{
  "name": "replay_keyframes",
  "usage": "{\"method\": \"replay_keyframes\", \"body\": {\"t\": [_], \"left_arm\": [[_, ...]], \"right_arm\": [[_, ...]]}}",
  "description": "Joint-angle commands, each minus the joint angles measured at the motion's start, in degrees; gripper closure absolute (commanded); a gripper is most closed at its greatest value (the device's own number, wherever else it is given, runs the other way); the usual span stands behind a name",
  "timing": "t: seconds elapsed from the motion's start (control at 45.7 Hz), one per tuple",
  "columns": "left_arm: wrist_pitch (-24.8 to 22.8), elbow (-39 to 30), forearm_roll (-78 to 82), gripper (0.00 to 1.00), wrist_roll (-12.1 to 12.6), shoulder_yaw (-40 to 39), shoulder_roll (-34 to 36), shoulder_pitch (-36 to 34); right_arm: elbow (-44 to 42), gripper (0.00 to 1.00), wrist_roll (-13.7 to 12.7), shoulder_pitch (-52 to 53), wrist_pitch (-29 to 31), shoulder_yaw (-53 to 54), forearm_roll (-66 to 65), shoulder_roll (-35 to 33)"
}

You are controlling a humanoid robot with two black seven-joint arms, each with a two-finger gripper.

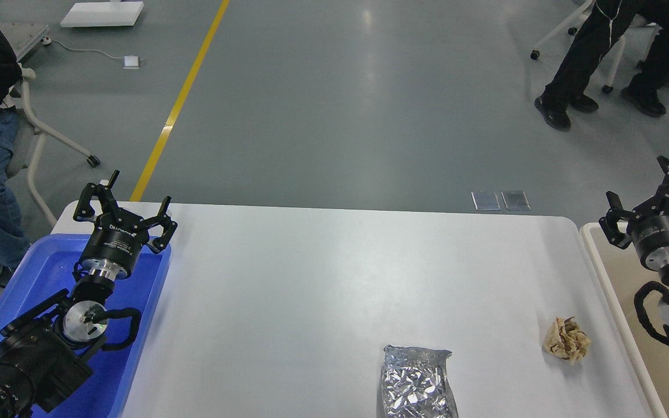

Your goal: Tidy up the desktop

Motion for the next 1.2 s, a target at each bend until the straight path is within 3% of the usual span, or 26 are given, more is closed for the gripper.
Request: {"method": "replay_keyframes", "body": {"t": [0.0, 0.35, 1.051, 1.182], "left_arm": [[0.0, 0.0, 0.0, 0.00, 0.0, 0.0, 0.0, 0.0], [0.0, 0.0, 0.0, 0.00, 0.0, 0.0, 0.0, 0.0], [0.0, 0.0, 0.0, 0.00, 0.0, 0.0, 0.0, 0.0], [0.0, 0.0, 0.0, 0.00, 0.0, 0.0, 0.0, 0.0]], "right_arm": [[0.1, 0.00, 0.0, 0.9, 0.0, -0.1, 0.0, 0.1], [-0.3, 0.00, 0.0, 4.5, 0.2, -7.2, 0.0, -1.3], [0.1, 0.00, 0.0, 4.6, 0.3, -7.8, 0.0, -1.0], [0.2, 0.00, 0.0, 7.0, 0.4, -12.8, -0.9, -1.7]]}}
